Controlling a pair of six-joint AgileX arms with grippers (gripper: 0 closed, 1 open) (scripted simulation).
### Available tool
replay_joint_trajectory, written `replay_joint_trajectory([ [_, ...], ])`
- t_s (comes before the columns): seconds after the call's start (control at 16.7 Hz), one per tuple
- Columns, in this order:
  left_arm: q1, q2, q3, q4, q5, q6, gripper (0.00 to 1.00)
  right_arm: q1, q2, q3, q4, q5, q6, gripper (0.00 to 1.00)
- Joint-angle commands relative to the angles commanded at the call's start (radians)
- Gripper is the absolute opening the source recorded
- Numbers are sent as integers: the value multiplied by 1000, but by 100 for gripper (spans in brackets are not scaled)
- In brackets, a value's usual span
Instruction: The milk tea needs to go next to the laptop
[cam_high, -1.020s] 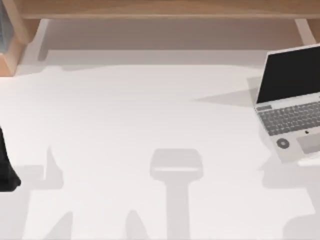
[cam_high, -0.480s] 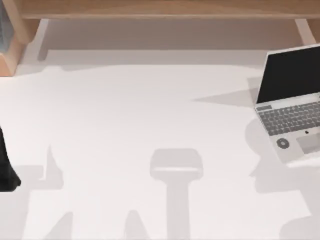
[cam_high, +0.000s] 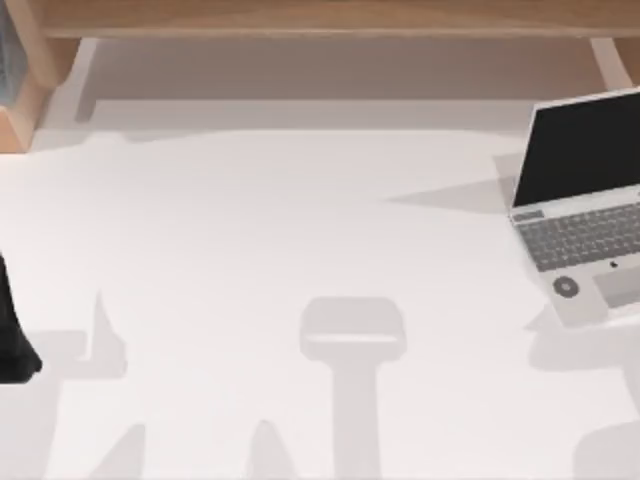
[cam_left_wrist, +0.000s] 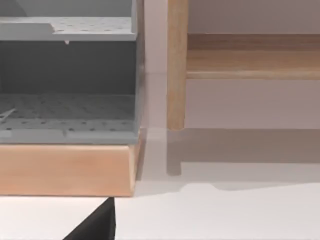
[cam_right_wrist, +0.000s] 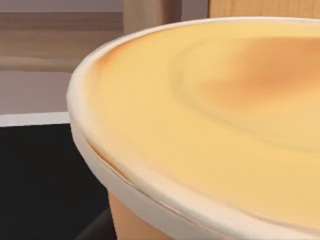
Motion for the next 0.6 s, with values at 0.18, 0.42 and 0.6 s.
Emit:
replay_joint_trajectory([
  [0.18,0,0,0,0,0,0,100,-10,36,8,13,52,-29,0],
  [0.42,0,0,0,0,0,0,100,-18,85,-3,12,99,-51,0],
  [0.6,0,0,0,0,0,0,100,-19,97,-10,8,104,-53,0],
])
